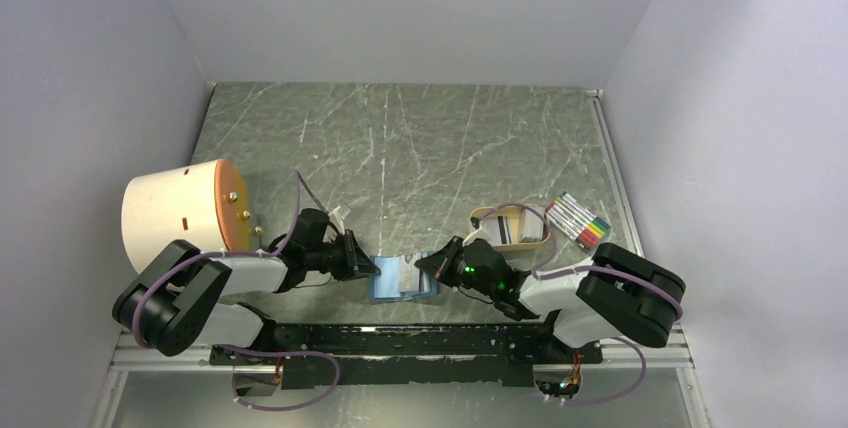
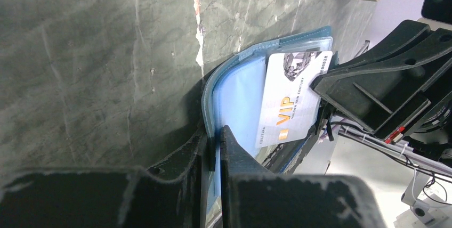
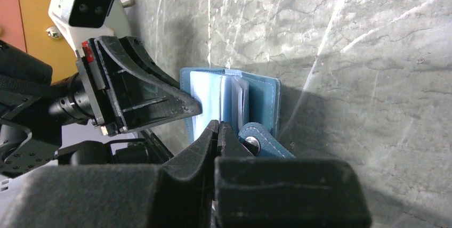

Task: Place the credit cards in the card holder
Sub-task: Insert the credit card into the card holder.

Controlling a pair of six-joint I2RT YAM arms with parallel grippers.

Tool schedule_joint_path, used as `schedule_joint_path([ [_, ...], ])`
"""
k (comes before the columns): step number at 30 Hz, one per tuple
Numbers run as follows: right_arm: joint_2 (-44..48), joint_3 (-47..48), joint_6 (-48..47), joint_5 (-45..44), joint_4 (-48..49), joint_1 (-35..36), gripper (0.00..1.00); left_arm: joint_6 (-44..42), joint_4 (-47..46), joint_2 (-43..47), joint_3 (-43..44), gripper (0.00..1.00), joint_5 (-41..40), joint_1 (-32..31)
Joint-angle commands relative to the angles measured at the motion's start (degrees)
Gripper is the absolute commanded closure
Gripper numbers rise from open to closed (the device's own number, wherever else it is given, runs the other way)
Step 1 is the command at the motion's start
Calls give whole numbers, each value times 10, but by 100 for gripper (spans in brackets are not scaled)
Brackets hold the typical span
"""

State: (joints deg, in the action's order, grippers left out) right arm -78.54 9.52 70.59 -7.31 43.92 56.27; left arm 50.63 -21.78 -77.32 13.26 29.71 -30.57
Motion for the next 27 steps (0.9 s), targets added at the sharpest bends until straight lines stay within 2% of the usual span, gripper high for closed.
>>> schedule_joint_path([
  [1, -3, 8, -16, -4, -9, 5, 100, -1, -4, 7, -3, 86, -8, 1],
  [10, -37, 12, -15, 12, 7, 20, 99, -1, 4, 23, -1, 86, -12, 1],
  [12, -39, 22, -21, 13, -5, 19, 94, -3, 13, 29, 2, 86, -15, 1],
  [15, -51, 35, -28, 25, -17, 19, 79, -4, 17, 29, 6, 85, -16, 1],
  [17, -55, 39, -25, 26, -29, 21, 76, -2, 14, 26, 6, 86, -13, 1],
  [19, -49, 45, -26, 20, -65, 20, 76, 0, 9, 24, 4, 85, -11, 1],
  [21, -35, 67, -38, 6, -145, 20, 74, 1, 9, 24, 3, 85, -11, 1],
  [23, -25, 98, -54, -7, -245, 20, 66, 1, 8, 25, 1, 85, -12, 1],
  [27, -4, 104, -66, -5, -275, 21, 65, 4, 3, 25, -2, 85, -10, 1],
])
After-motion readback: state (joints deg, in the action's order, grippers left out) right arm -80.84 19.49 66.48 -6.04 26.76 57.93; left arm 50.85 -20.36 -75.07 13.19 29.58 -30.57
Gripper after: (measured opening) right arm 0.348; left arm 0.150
